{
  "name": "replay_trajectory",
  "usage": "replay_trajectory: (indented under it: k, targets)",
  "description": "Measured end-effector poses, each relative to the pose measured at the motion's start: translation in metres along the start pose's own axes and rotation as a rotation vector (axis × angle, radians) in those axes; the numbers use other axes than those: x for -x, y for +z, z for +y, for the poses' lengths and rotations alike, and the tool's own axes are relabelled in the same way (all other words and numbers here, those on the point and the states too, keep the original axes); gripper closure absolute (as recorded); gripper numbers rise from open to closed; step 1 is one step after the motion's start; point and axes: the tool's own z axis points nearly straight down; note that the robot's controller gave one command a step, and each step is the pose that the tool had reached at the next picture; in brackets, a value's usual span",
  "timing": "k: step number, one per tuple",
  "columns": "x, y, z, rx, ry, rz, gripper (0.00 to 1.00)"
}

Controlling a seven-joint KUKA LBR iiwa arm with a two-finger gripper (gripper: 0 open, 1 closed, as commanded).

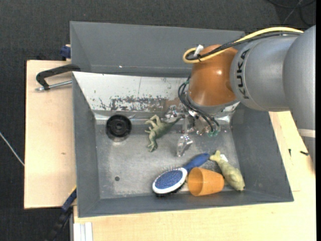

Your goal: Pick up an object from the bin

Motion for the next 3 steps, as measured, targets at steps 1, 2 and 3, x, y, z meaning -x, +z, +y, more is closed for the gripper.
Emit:
replay_trajectory:
  k: [1,2,3]
  targets:
    - [0.006,-0.001,0.036,-0.004,0.037,0.001,0.00]
    - [0.010,-0.003,0.036,-0.003,0.038,-0.017,1.00]
    - [0.014,-0.057,0.036,-0.003,0.038,-0.003,1.00]
